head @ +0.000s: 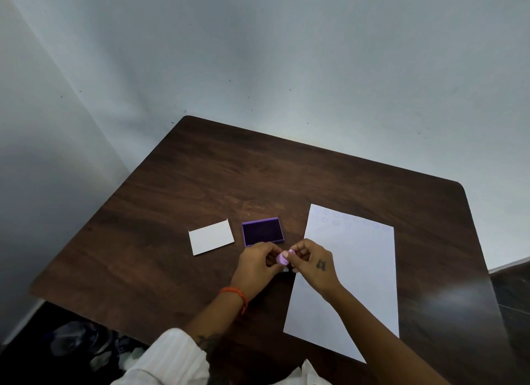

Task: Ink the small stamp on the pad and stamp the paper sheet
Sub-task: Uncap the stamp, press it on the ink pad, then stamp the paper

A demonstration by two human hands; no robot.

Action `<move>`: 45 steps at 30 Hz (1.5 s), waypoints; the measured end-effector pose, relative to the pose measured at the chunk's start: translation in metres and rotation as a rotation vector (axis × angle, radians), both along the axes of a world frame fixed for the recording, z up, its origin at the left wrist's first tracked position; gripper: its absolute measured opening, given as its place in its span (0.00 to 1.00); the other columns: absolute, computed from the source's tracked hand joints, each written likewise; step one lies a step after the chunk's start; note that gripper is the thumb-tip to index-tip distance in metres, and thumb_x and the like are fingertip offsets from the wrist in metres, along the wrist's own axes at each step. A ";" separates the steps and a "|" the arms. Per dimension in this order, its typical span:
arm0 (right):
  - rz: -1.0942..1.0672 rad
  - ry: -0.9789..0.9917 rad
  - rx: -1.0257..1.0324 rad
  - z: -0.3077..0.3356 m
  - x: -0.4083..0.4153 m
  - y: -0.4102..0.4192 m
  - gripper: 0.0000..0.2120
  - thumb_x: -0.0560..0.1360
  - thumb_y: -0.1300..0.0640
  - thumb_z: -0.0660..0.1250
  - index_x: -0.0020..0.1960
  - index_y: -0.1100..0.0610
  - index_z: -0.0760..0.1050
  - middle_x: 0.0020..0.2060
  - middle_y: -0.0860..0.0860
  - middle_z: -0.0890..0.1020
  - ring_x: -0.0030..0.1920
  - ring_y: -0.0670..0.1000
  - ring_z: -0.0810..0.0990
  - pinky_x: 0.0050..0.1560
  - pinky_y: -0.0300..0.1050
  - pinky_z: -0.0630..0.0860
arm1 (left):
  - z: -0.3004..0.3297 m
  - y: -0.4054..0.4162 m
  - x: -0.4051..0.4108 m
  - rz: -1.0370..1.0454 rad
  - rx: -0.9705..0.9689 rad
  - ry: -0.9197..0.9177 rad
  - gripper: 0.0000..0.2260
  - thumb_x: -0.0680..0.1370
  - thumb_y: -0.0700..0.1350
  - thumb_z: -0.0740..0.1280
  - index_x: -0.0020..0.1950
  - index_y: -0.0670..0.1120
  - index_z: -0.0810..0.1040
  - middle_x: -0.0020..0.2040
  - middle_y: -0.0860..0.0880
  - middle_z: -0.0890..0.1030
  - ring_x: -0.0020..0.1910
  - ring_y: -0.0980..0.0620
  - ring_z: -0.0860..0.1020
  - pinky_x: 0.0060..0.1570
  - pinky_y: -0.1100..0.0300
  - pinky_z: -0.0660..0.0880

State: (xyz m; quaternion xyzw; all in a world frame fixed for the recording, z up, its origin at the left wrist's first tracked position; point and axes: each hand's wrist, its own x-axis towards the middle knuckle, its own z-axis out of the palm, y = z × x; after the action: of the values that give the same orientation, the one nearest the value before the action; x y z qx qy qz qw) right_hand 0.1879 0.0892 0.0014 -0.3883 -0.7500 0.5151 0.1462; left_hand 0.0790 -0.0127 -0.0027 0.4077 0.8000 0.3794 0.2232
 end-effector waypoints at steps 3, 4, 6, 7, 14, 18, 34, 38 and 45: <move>0.044 0.003 -0.010 0.000 -0.001 0.002 0.08 0.69 0.54 0.72 0.45 0.57 0.79 0.38 0.52 0.82 0.39 0.49 0.82 0.40 0.35 0.78 | -0.002 -0.001 0.000 -0.009 -0.017 0.020 0.11 0.71 0.46 0.72 0.52 0.46 0.79 0.49 0.47 0.83 0.43 0.59 0.76 0.47 0.71 0.71; 0.056 0.001 -0.014 0.000 -0.001 0.002 0.09 0.68 0.54 0.73 0.45 0.56 0.78 0.38 0.50 0.82 0.39 0.48 0.81 0.40 0.33 0.77 | -0.002 -0.002 -0.001 -0.010 -0.019 0.021 0.11 0.70 0.45 0.72 0.52 0.46 0.79 0.49 0.47 0.83 0.44 0.58 0.76 0.49 0.69 0.72; 0.050 -0.009 -0.027 0.000 0.000 0.001 0.11 0.68 0.51 0.73 0.47 0.54 0.77 0.39 0.48 0.81 0.40 0.47 0.81 0.41 0.35 0.78 | -0.003 -0.002 -0.001 -0.010 -0.019 0.021 0.11 0.70 0.45 0.72 0.52 0.46 0.79 0.49 0.47 0.83 0.45 0.58 0.77 0.50 0.67 0.72; 0.041 -0.017 -0.027 -0.001 0.001 0.001 0.11 0.68 0.50 0.72 0.47 0.54 0.77 0.39 0.49 0.81 0.41 0.49 0.82 0.43 0.39 0.80 | -0.003 -0.002 -0.002 -0.011 -0.020 0.021 0.11 0.70 0.45 0.72 0.52 0.46 0.79 0.49 0.47 0.83 0.45 0.57 0.77 0.50 0.67 0.72; 0.067 -0.022 0.014 -0.002 0.001 0.002 0.09 0.70 0.54 0.71 0.48 0.57 0.78 0.41 0.51 0.82 0.43 0.51 0.82 0.42 0.35 0.78 | -0.006 -0.001 0.000 -0.044 -0.041 0.045 0.11 0.71 0.45 0.72 0.52 0.46 0.79 0.50 0.47 0.83 0.45 0.58 0.76 0.49 0.68 0.71; 0.041 -0.068 0.002 -0.002 0.002 0.001 0.12 0.70 0.50 0.70 0.48 0.57 0.78 0.41 0.53 0.83 0.42 0.53 0.82 0.45 0.45 0.81 | -0.007 0.000 -0.001 -0.048 -0.042 0.049 0.10 0.71 0.46 0.71 0.51 0.47 0.79 0.49 0.47 0.83 0.45 0.58 0.76 0.49 0.68 0.71; -0.049 -0.045 -0.026 -0.003 0.004 0.010 0.08 0.69 0.55 0.72 0.47 0.56 0.80 0.40 0.50 0.81 0.38 0.44 0.80 0.36 0.26 0.73 | -0.024 -0.005 -0.005 -0.090 -0.078 0.080 0.13 0.70 0.46 0.72 0.53 0.48 0.77 0.53 0.48 0.80 0.51 0.55 0.74 0.52 0.65 0.70; -0.065 -0.062 -0.029 -0.004 0.004 0.012 0.10 0.68 0.54 0.73 0.47 0.56 0.79 0.41 0.51 0.82 0.39 0.46 0.81 0.38 0.29 0.75 | -0.024 -0.009 -0.011 -0.069 -0.065 0.174 0.18 0.68 0.50 0.73 0.56 0.50 0.75 0.56 0.50 0.76 0.56 0.53 0.72 0.54 0.64 0.69; -0.052 -0.051 0.021 0.002 -0.009 0.014 0.10 0.69 0.56 0.72 0.49 0.57 0.79 0.44 0.52 0.83 0.43 0.48 0.81 0.42 0.34 0.76 | -0.009 -0.017 -0.060 0.193 -0.125 0.403 0.30 0.64 0.56 0.74 0.64 0.53 0.70 0.68 0.47 0.69 0.68 0.45 0.62 0.63 0.48 0.62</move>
State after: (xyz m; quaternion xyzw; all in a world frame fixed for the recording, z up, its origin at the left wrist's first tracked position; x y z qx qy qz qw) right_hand 0.1785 0.1027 0.0039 -0.4191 -0.7485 0.4931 0.1446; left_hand 0.0188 -0.0293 -0.0116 0.3823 0.8856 0.2598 0.0464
